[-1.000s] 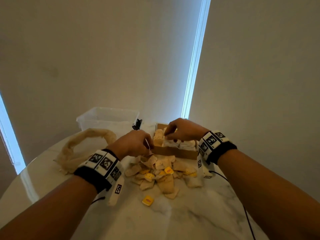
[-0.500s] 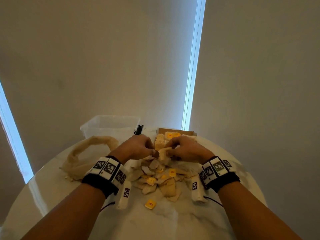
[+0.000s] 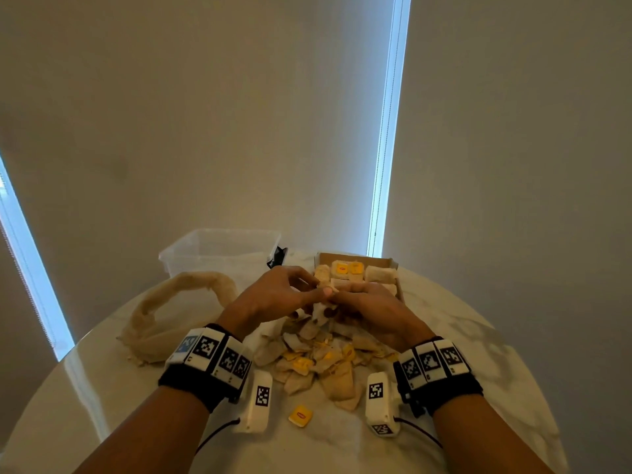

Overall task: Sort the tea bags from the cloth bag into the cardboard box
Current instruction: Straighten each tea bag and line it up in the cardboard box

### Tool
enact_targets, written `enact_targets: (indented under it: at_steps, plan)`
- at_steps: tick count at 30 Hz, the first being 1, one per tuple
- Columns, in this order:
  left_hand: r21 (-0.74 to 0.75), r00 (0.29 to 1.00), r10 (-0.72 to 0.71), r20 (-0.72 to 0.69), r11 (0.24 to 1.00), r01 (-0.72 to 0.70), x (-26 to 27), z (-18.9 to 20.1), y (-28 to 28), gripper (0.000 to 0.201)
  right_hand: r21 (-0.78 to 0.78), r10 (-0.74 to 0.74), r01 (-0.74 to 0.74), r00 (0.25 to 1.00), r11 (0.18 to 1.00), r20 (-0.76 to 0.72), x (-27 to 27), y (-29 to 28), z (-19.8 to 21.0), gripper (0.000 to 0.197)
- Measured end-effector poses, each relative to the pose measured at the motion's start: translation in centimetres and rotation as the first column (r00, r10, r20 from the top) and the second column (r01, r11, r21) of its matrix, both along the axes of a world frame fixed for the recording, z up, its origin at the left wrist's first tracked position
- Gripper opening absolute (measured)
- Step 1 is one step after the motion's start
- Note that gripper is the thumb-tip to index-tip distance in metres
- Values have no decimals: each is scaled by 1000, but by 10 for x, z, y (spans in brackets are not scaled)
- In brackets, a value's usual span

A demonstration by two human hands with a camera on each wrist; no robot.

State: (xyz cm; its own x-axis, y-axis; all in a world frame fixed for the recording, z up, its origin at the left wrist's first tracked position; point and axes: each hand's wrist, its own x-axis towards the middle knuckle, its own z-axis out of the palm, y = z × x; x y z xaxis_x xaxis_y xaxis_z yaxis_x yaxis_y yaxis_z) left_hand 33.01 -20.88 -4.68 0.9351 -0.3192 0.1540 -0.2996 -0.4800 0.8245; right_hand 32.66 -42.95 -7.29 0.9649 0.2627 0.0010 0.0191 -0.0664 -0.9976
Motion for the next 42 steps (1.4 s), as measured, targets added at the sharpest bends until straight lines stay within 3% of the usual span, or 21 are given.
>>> enact_targets:
  at_steps: [4, 7, 10, 15, 19, 24, 28, 31, 36, 42]
  plan:
    - [-10, 996, 67, 60, 998, -67, 6, 6, 3, 26, -45, 14, -14, 1000, 999, -2, -2, -1, 3, 26]
    - [53, 989, 101, 111, 993, -107, 9, 17, 9, 22, -136, -54, 62, 997, 989, 62, -3, -6, 7, 28]
    - [145, 979, 104, 175, 981, -130, 11, 25, 10, 20, -86, -102, 115, 986, 990, 134, -5, -1, 8, 31]
    - [233, 979, 17, 201, 970, -64, 10, 32, 0, 19, -7, -60, 63, 977, 998, 206, -10, 7, 5, 34]
    - [151, 969, -25, 244, 989, -12, 7, 29, -3, 22, 85, -108, 93, 978, 992, 181, -10, 3, 5, 31]
    - [96, 950, 24, 312, 994, -57, 4, 26, -7, 21, 70, -115, 103, 973, 992, 199, -9, 0, 6, 26]
    - [111, 955, 2, 296, 993, -36, 4, 30, -6, 27, 30, -191, 189, 953, 981, 237, -10, -5, 8, 14]
    - [135, 973, 0, 232, 990, -32, 5, 25, -8, 40, 76, -212, 200, 955, 977, 207, -11, -7, 10, 17]
    - [136, 969, 36, 244, 988, -71, 3, 15, -7, 23, 67, -197, 186, 949, 980, 246, -13, -8, 11, 14]
    - [106, 981, 33, 193, 993, -55, -2, 21, -5, 26, 67, -207, 196, 951, 978, 230, -12, -8, 11, 10]
